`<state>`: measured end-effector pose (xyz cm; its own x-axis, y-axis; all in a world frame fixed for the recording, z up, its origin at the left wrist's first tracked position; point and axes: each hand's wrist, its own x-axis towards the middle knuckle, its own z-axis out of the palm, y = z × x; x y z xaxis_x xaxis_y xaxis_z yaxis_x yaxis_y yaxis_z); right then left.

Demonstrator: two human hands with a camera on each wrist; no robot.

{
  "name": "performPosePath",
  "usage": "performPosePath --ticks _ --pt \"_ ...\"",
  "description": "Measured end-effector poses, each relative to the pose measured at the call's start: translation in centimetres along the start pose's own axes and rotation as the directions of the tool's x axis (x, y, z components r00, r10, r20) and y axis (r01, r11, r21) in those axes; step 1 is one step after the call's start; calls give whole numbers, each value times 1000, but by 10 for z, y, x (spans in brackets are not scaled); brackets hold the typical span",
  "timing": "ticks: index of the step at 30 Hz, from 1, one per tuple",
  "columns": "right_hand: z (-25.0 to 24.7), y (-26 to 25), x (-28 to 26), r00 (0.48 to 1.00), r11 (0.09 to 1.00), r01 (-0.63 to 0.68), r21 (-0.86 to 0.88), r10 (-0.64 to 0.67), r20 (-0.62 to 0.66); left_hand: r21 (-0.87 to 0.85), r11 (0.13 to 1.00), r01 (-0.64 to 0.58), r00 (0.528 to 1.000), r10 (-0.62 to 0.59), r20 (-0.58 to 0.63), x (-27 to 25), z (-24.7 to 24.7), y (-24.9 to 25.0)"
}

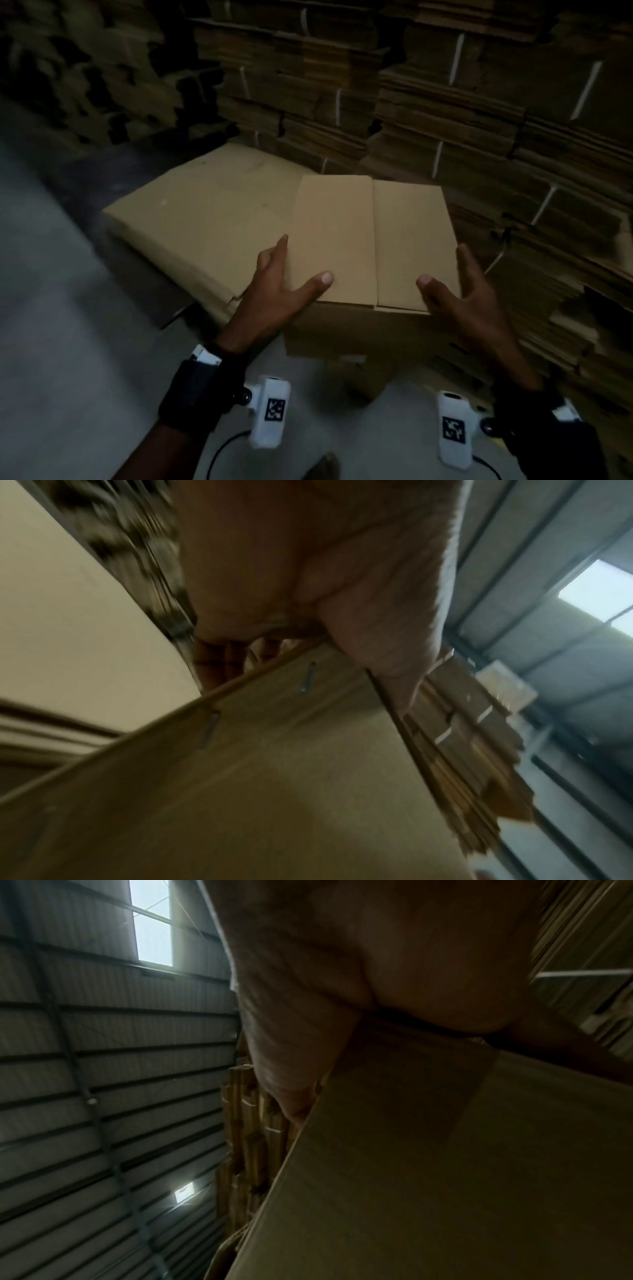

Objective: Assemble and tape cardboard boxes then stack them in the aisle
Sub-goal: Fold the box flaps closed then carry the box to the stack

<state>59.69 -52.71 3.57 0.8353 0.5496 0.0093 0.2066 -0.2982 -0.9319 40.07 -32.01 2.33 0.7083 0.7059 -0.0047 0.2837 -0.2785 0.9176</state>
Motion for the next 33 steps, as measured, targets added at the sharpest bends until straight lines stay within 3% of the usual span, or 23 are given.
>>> performPosePath --ticks 4,9,12,17,22,30,33 --pt "37 -20 -66 979 997 68 -35 -60 197 6 998 61 989 -60 -133 -102 -48 -23" --pt "91 -33 -137 919 999 23 28 -32 394 -82 989 120 956 -137 -258 -221 -100 -44" --pt "137 -39 -175 847 998 -1 60 -32 531 -120 960 255 892 -281 -355 -279 -128 -56" --pt "220 -42 -215 728 995 44 87 -91 679 -229 893 387 726 -448 -522 -353 -175 -95" --pt "306 -65 -212 604 990 106 94 -139 784 -253 867 428 609 -484 -628 -360 -227 -119" --pt "430 -125 -153 486 970 188 151 -226 844 -209 886 413 535 -422 -731 -290 -325 -147" --pt "467 -152 -128 473 958 217 188 -271 838 -197 896 397 550 -404 -731 -263 -360 -159"
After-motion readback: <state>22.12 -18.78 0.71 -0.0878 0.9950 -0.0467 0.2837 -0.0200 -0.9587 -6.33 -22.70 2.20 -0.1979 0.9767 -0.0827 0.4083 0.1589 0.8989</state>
